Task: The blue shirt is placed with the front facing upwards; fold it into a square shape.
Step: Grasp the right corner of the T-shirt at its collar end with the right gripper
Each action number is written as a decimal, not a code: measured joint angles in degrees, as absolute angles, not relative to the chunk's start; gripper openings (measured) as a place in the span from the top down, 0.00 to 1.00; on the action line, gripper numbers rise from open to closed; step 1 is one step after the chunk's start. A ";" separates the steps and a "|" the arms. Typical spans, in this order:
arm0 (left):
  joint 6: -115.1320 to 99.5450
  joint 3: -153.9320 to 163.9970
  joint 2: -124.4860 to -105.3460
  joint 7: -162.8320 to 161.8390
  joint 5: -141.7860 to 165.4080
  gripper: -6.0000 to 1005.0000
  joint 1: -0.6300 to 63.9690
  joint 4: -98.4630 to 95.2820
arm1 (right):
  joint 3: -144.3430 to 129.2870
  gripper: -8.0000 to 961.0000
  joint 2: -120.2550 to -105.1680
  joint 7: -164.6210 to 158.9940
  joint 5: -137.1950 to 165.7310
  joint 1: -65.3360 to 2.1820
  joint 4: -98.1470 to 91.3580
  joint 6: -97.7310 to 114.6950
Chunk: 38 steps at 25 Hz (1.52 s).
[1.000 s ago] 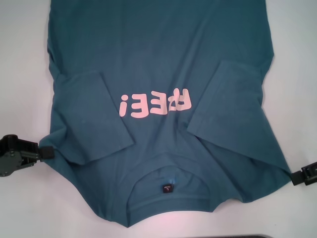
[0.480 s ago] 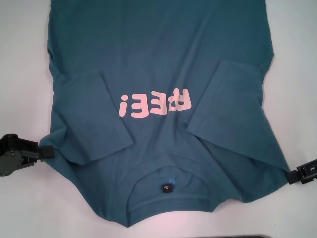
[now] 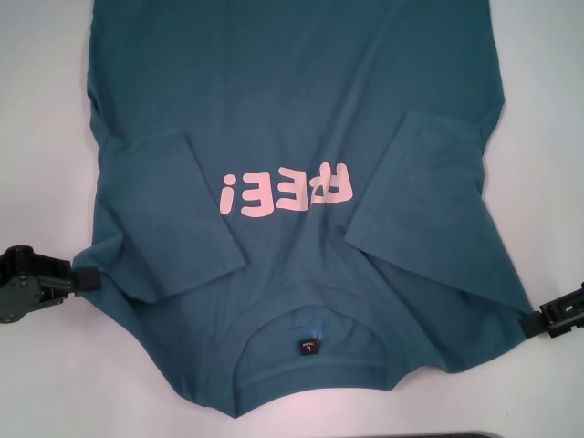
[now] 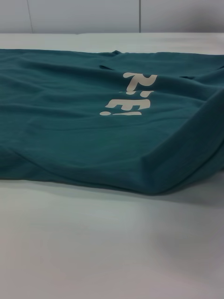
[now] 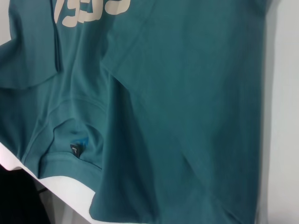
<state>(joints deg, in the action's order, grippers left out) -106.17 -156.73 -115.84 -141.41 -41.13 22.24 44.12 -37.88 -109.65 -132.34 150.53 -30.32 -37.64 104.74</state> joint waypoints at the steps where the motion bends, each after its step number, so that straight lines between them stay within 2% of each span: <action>1: -106.17 -156.77 -115.84 -141.42 -41.13 0.97 22.24 44.12 | -37.88 0.23 -109.70 -132.35 150.56 -30.44 -37.57 104.73; 16: -106.17 -156.84 -115.84 -141.26 -41.13 0.97 22.17 44.12 | -38.18 0.23 -109.76 -133.52 152.16 -31.01 -37.09 103.52; 38: -106.17 -156.80 -115.84 -141.07 -41.13 0.97 22.41 43.68 | -37.95 0.23 -111.36 -133.32 151.25 -33.38 -36.17 103.72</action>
<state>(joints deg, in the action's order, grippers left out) -106.17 -156.80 -115.84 -141.07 -41.13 22.41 43.68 -37.96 -111.36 -133.32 151.25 -33.38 -36.17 103.72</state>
